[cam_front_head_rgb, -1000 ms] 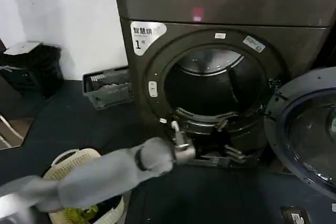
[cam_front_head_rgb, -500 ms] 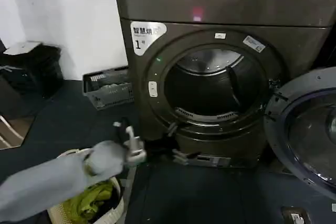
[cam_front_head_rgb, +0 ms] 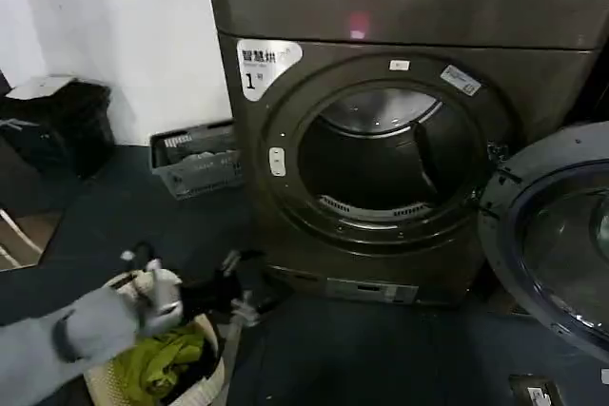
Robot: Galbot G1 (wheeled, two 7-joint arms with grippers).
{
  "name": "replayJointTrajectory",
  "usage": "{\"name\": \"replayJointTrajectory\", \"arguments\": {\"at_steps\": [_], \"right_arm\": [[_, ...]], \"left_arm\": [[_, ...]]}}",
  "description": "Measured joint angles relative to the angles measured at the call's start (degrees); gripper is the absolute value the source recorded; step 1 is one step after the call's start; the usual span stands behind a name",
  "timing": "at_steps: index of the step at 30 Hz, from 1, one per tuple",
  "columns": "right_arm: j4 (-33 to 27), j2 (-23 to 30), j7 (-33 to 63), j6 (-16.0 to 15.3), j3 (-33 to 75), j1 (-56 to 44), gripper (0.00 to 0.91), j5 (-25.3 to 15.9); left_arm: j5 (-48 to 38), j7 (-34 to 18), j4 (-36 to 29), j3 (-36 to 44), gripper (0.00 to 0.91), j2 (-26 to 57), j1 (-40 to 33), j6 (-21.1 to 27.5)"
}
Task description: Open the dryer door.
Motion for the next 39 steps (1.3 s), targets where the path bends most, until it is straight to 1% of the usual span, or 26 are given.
{"name": "replayJointTrajectory", "arguments": {"at_steps": [2, 5, 9, 12, 18, 22, 25, 31, 36, 39], "right_arm": [[0.30, 0.12, -0.08, -0.03, -0.07, 0.19, 0.907, -0.05], [0.86, 0.19, -0.33, -0.14, -0.18, 0.44, 0.907, -0.04], [1.46, 0.19, -0.34, -0.26, -0.37, 1.01, 0.907, -0.02], [1.80, 0.35, -0.34, -0.35, -0.54, 1.34, 0.907, -0.02], [1.52, -0.04, -0.53, -0.28, -0.17, 1.30, 0.907, -0.18], [1.64, -0.06, -0.69, -0.14, -0.17, 1.67, 0.907, -0.44], [1.62, -0.10, -0.71, -0.16, -0.28, 1.93, 0.907, -0.21], [1.42, -0.32, -0.77, -0.08, -0.26, 2.03, 0.907, -0.18], [1.67, -0.31, -0.79, 0.17, -0.16, 1.96, 0.907, -0.32], [1.63, -0.44, -0.83, 0.30, 0.01, 1.98, 0.907, -0.36]], "left_arm": [[-0.07, 0.03, -1.31, -2.57, 0.907, 3.19, 3.07, 1.13], [-0.64, 1.46, -1.88, -6.93, 0.907, 7.70, 8.62, 0.45], [1.51, 3.43, -2.34, -13.70, 0.907, 13.47, 17.36, 0.47], [3.42, 4.25, -2.42, -16.87, 0.907, 17.24, 21.34, 1.13], [3.56, 5.95, -3.01, -21.00, 0.907, 23.23, 25.61, 4.20], [5.06, 7.54, -2.61, -22.48, 0.907, 26.81, 27.01, 5.90], [7.77, 8.77, -1.76, -22.74, 0.907, 28.98, 27.36, 5.60], [8.88, 9.73, -0.21, -23.51, 0.907, 32.39, 28.99, 5.48], [8.91, 9.88, 1.39, -30.35, 0.907, 34.14, 37.01, 4.74], [8.98, 11.26, 2.32, -32.83, 0.907, 34.85, 39.62, 5.08]]}}
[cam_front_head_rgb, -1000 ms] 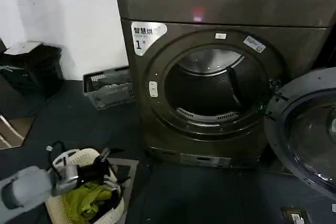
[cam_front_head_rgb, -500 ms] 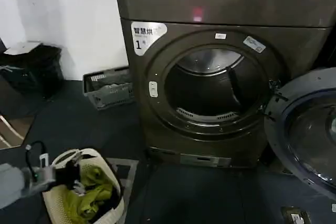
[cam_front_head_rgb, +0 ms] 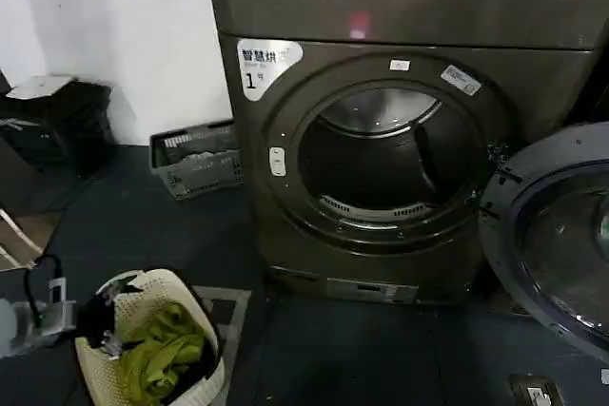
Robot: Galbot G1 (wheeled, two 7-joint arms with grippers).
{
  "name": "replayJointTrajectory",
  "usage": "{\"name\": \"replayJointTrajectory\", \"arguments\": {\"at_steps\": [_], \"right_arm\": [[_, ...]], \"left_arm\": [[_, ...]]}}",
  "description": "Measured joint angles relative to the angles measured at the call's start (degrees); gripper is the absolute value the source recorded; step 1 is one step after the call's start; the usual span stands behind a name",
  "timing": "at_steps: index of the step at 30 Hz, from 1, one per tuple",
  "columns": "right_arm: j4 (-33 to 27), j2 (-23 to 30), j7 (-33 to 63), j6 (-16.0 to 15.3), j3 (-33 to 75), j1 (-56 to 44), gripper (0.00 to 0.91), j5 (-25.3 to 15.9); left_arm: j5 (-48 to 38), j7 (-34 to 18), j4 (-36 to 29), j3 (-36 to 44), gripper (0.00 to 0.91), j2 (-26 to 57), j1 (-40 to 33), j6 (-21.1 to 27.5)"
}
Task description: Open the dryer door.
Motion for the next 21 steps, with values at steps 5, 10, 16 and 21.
{"name": "replayJointTrajectory", "arguments": {"at_steps": [5, 10, 16, 21], "right_arm": [[0.19, -0.08, -0.10, 0.01, -0.09, 0.20, 0.907, -0.04], [0.35, -0.25, -0.14, -0.15, -0.03, -0.10, 0.907, 0.34], [0.45, -0.45, -0.12, -0.60, 0.54, -0.21, 0.907, 1.02], [0.74, -0.44, -0.10, -0.69, 0.73, -0.26, 0.907, 1.13]], "left_arm": [[-0.02, -0.04, 0.88, -1.62, 0.907, 0.04, 1.59, 0.58], [-0.06, 0.79, 1.92, -2.23, 0.907, 0.03, 1.86, 0.18], [-0.04, 1.70, 1.88, -2.45, 0.907, 0.45, 1.88, 0.19], [0.63, 2.76, 1.82, -2.59, 0.907, 0.78, 1.52, 0.19]]}}
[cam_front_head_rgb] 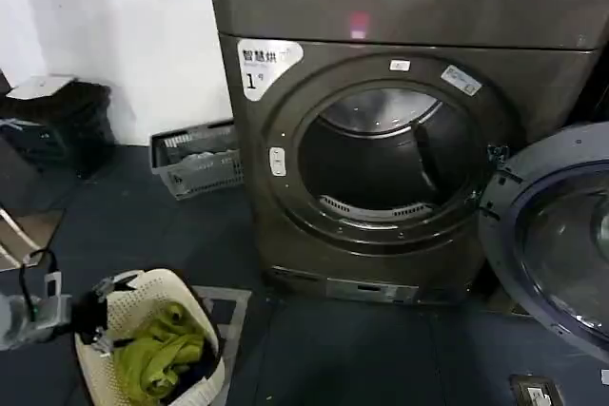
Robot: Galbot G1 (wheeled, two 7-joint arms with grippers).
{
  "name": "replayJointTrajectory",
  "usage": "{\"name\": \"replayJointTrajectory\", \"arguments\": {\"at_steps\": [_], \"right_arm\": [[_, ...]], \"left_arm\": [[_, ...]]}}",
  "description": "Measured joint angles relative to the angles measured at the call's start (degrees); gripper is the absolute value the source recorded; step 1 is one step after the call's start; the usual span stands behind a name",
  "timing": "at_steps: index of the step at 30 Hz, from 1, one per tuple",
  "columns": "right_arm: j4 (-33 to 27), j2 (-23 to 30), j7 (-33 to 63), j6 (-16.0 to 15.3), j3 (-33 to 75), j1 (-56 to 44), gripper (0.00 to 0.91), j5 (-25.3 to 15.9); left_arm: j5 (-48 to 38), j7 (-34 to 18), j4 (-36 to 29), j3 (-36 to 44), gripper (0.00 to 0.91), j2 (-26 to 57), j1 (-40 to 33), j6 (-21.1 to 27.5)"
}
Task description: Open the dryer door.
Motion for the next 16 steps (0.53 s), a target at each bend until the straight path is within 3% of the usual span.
{"name": "replayJointTrajectory", "arguments": {"at_steps": [16], "right_arm": [[0.17, -0.04, 0.12, 0.06, 2.73, -2.11, 0.907, 0.11]], "left_arm": [[1.59, 1.40, 0.89, 0.24, 0.907, 0.01, 0.59, -0.46]]}}
